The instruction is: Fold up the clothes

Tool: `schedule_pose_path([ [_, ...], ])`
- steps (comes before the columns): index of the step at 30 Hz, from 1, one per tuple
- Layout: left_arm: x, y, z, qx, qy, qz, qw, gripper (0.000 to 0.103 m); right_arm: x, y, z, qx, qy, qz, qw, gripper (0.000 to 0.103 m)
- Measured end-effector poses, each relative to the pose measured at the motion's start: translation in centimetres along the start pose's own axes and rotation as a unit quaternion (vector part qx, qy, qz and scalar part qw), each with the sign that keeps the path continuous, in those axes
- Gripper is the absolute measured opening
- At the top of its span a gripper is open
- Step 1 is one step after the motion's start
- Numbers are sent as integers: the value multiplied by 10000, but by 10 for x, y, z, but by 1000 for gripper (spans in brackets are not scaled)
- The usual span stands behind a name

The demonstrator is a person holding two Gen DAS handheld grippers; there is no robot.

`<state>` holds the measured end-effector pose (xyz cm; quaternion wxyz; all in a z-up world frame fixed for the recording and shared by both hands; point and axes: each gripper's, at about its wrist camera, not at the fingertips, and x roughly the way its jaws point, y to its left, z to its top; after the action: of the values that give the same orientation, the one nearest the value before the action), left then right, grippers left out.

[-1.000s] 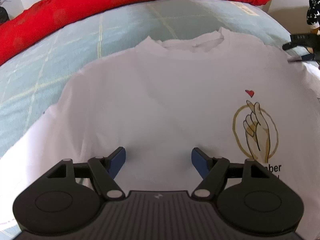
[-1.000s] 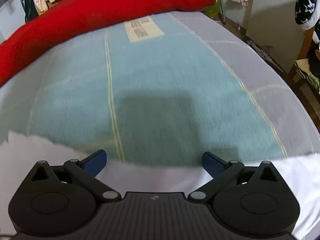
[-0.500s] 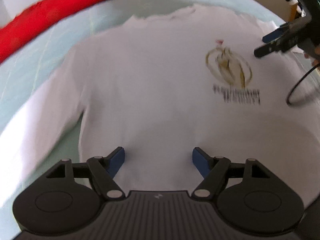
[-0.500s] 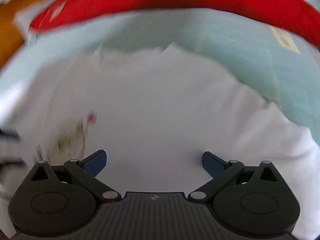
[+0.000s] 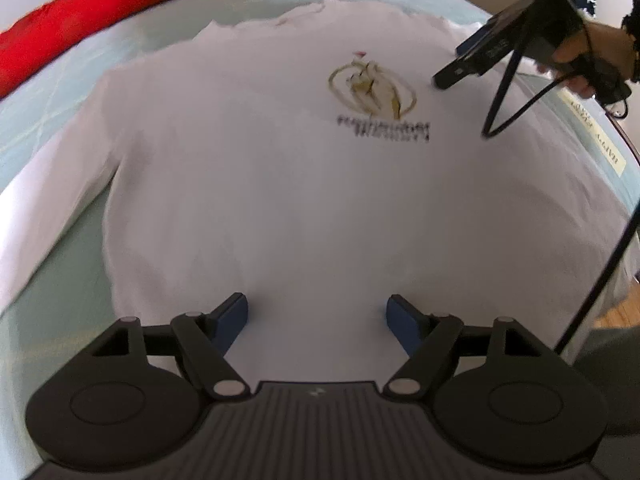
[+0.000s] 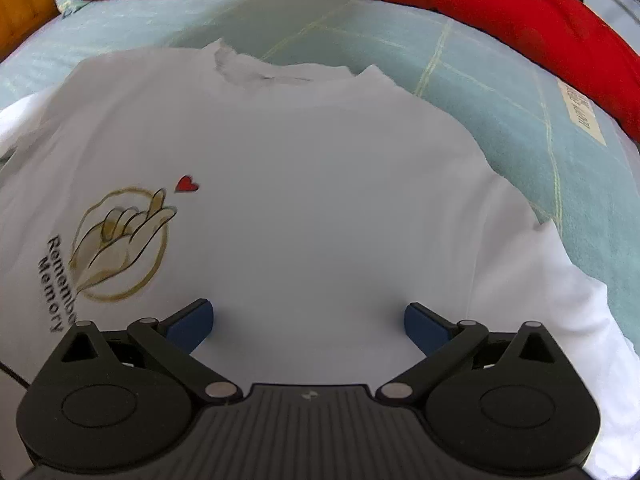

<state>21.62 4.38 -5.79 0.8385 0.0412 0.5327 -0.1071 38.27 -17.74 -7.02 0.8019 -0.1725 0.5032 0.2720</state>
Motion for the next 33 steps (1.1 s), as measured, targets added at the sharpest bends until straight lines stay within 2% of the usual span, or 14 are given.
schedule_pose_path([
  [3,-13,6,-2,-46,139,4,9999,76,-12,13,0,-364,39,238,9990,103],
  [6,-20,11,-1,-233,-29,-116,9997,75,-25,37,0,-610,-19,661,9959,103],
  [8,-19,12,-4,-161,12,-194,9997,76,-24,58,-1,-840,-15,787,9934,103],
  [11,-16,14,-10,-52,72,-311,9995,76,-8,82,-11,-1129,213,544,9919,103],
  [14,-14,16,-15,56,133,-428,9990,77,-8,87,-29,-1107,298,361,9927,103],
  [18,-20,23,-16,172,272,-493,9983,75,-15,82,-36,-938,842,192,9918,103],
  [21,-30,32,-8,41,-86,-292,9995,75,-19,82,-30,-798,1146,105,9901,103],
  [24,-25,49,7,-84,-670,-90,9977,73,-21,86,-10,-577,985,52,9934,103],
  [26,-14,59,21,-98,-1015,-125,9947,71,-21,88,5,-432,829,59,9956,103],
  [30,-3,67,17,-307,-1003,-157,9944,71,-14,92,28,-251,613,76,9978,103],
  [33,3,72,10,-487,-920,-165,9944,71,-5,90,33,-190,617,88,9979,103],
])
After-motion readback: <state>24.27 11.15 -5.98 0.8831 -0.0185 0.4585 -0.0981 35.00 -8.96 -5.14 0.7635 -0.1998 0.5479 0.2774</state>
